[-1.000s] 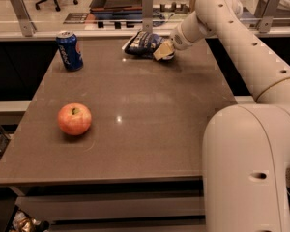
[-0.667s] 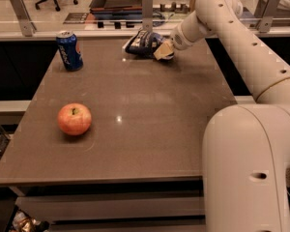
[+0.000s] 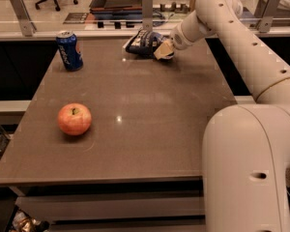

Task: Move blue chip bag near apple

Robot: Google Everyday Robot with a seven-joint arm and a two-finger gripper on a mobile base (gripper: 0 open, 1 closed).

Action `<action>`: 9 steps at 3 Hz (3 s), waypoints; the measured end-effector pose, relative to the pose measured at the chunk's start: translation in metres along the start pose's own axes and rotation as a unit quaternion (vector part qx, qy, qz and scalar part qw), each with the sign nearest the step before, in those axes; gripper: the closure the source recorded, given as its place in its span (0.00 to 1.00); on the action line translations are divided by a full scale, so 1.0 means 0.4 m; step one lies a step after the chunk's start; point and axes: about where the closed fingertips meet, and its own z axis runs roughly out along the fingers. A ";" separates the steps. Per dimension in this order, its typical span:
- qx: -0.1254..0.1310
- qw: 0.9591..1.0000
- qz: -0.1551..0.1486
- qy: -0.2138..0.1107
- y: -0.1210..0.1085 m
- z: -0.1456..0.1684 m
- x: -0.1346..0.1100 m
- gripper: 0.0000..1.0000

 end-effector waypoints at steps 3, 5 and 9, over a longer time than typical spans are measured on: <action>0.009 0.998 -0.035 -0.045 -0.009 -0.150 -0.072 1.00; -0.079 0.993 -0.063 -0.059 0.093 -0.270 -0.020 1.00; -0.076 0.990 -0.113 -0.044 0.463 -0.473 0.075 1.00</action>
Offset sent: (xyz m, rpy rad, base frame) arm -0.0029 -0.0245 0.0853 -0.0075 -0.1540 -0.0004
